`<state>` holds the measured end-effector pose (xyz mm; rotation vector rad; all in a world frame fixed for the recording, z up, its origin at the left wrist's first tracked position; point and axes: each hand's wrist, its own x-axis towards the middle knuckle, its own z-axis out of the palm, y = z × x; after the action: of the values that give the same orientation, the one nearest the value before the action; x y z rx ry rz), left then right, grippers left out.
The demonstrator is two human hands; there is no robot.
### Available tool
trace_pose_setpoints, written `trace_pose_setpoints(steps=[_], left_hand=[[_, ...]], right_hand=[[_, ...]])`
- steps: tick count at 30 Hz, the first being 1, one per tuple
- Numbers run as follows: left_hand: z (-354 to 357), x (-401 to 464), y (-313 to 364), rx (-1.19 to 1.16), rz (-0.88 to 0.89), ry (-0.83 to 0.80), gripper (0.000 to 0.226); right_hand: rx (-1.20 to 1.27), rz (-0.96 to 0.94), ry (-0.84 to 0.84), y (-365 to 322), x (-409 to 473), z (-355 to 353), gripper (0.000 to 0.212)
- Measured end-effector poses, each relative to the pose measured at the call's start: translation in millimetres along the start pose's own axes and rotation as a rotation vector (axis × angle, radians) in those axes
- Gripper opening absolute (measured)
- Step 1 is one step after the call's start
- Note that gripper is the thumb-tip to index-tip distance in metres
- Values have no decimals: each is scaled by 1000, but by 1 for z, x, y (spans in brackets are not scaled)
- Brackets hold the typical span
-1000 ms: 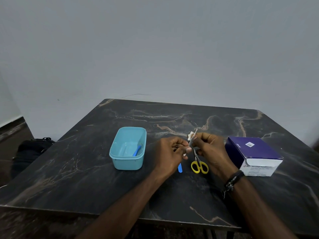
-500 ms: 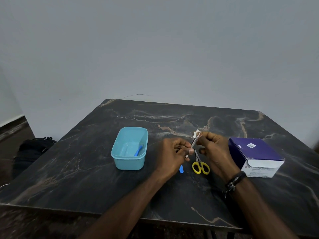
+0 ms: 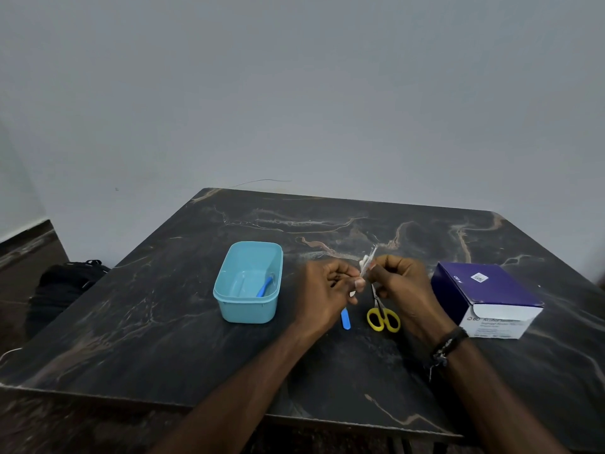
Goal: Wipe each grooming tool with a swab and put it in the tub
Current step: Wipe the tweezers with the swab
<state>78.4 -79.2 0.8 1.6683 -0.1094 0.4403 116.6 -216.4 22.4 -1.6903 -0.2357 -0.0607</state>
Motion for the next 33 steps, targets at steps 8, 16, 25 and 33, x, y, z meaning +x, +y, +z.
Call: trace_pose_setpoints(steps=[8, 16, 25, 33], left_hand=[[2, 1, -2, 22, -12, -15, 9], [1, 1, 1, 17, -6, 33, 8], [7, -5, 5, 48, -32, -49, 7], [8, -4, 0, 252, 72, 23, 8]], right_hand=[[19, 13, -14, 3, 2, -1, 17], [-37, 43, -154, -3, -3, -1, 20], [49, 22, 124, -3, 2, -2, 17], [72, 1, 190, -3, 0, 2, 17]])
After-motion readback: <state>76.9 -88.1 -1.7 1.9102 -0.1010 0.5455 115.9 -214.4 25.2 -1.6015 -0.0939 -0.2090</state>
